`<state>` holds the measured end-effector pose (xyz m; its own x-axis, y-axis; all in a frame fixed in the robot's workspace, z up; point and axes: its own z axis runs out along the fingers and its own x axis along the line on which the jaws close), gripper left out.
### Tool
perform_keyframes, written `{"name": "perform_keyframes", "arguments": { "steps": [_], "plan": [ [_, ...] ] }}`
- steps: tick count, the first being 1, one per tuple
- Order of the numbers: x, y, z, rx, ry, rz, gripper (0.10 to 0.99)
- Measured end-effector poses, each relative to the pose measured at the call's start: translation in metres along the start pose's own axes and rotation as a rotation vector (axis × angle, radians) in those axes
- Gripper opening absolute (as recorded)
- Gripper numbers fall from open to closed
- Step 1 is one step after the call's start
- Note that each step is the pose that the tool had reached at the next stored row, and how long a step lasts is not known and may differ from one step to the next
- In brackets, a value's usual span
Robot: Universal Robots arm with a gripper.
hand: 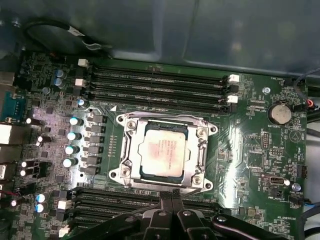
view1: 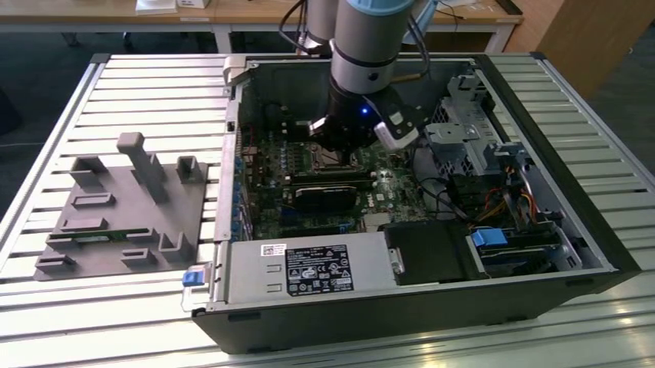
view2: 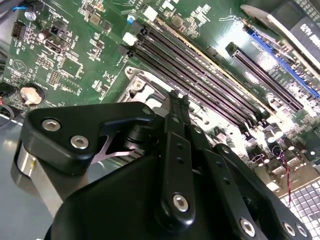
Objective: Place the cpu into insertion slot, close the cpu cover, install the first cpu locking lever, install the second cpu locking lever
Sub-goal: 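Install the second cpu locking lever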
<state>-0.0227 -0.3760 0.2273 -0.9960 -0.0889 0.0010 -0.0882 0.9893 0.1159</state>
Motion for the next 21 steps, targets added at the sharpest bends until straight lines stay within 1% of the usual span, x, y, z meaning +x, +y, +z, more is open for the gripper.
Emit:
{"name": "perform_keyframes", "arguments": {
  "steps": [4,8,12,15,21],
  "plan": [
    [0.0012,-0.0011,0.0,-0.001,0.0001,0.0,0.118],
    [0.0035,-0.0034,-0.0001,-0.007,-0.0006,0.0,0.118],
    [0.0088,-0.0045,0.0003,-0.012,-0.0011,0.0,0.118],
    [0.0138,-0.0043,0.0017,-0.014,-0.0011,0.0,0.118],
    [0.0235,-0.0041,0.0071,-0.016,-0.0014,0.0,0.118]
  ]
}}
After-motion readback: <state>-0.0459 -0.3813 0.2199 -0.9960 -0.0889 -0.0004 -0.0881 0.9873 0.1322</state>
